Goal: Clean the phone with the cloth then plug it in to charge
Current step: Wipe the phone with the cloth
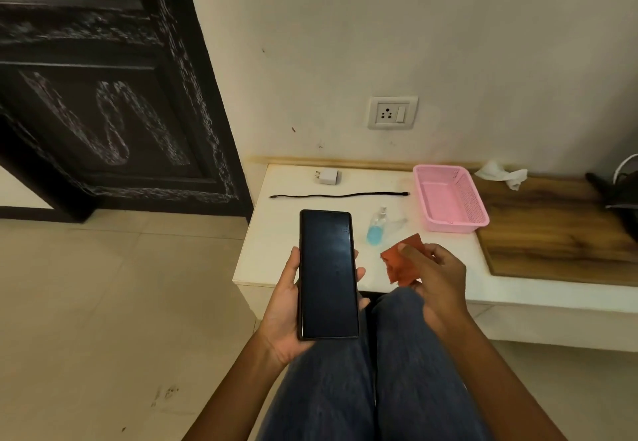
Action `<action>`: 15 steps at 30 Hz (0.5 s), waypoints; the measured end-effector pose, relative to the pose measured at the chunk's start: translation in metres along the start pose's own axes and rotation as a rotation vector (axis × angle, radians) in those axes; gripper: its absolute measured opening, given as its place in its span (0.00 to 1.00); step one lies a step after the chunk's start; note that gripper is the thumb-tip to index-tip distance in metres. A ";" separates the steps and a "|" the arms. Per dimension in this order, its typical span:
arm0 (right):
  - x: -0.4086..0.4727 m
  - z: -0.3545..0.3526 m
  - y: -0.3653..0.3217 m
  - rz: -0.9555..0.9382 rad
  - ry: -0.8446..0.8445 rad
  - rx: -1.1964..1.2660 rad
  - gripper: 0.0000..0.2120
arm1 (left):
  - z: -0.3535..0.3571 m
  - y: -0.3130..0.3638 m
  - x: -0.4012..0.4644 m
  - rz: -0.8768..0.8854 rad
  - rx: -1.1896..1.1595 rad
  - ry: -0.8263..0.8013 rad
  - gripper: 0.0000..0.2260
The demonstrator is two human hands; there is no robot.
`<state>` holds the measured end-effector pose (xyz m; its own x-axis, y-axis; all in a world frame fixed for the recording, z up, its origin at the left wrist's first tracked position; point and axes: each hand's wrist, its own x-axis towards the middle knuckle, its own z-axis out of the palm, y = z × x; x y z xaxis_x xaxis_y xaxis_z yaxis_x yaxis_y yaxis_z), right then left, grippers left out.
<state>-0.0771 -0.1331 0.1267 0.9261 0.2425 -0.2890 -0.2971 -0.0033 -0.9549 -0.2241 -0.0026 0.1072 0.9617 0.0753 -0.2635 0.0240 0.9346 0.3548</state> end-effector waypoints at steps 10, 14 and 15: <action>-0.043 0.004 -0.035 -0.215 -0.084 -0.083 0.13 | 0.019 -0.026 -0.030 -0.020 0.014 -0.047 0.31; -0.053 0.005 -0.041 -0.476 -0.070 -0.210 0.13 | 0.021 -0.028 -0.035 -0.018 0.024 -0.065 0.31; -0.054 0.006 -0.041 -0.551 -0.064 -0.258 0.11 | 0.022 -0.029 -0.036 -0.019 0.023 -0.065 0.31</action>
<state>-0.1161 -0.1406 0.1820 0.9096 0.3328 0.2489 0.2947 -0.0943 -0.9509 -0.2534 -0.0404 0.1261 0.9767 0.0345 -0.2116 0.0476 0.9274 0.3710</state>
